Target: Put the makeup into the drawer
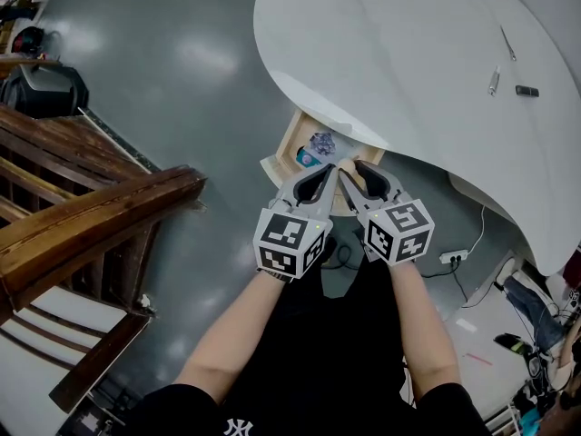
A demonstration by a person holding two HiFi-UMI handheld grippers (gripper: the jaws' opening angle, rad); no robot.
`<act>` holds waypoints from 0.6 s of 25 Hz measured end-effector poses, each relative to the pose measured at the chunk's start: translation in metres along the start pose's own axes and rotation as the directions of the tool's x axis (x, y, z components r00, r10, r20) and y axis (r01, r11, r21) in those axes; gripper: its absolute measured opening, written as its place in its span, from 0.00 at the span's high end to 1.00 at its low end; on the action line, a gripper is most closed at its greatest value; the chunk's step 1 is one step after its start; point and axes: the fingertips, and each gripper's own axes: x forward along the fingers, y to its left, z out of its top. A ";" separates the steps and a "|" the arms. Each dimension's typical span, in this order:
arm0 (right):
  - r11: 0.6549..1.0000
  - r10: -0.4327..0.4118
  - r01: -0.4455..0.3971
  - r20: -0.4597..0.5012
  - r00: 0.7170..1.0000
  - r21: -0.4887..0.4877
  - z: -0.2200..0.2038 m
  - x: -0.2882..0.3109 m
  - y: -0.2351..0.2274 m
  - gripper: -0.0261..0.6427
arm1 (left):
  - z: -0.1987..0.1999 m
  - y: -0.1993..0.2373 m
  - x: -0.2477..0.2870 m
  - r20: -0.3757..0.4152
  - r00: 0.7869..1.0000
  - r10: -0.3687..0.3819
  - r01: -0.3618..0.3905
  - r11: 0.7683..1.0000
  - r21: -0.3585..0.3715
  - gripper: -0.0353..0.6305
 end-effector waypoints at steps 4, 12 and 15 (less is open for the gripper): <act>1.000 0.014 -0.014 -0.013 1.000 -0.008 -0.001 0.004 0.000 0.72 | 0.001 0.001 0.002 0.000 1.000 0.005 -0.005 1.000 -0.002 0.94; 0.999 -0.014 0.013 -0.010 1.000 -0.036 0.008 -0.010 0.005 0.79 | 0.011 -0.005 -0.007 0.005 1.000 0.011 -0.011 1.000 0.000 0.93; 0.999 -0.024 0.024 0.025 0.999 -0.034 0.023 -0.024 0.010 0.87 | 0.023 -0.012 -0.014 0.012 1.000 0.007 -0.007 1.000 0.009 0.93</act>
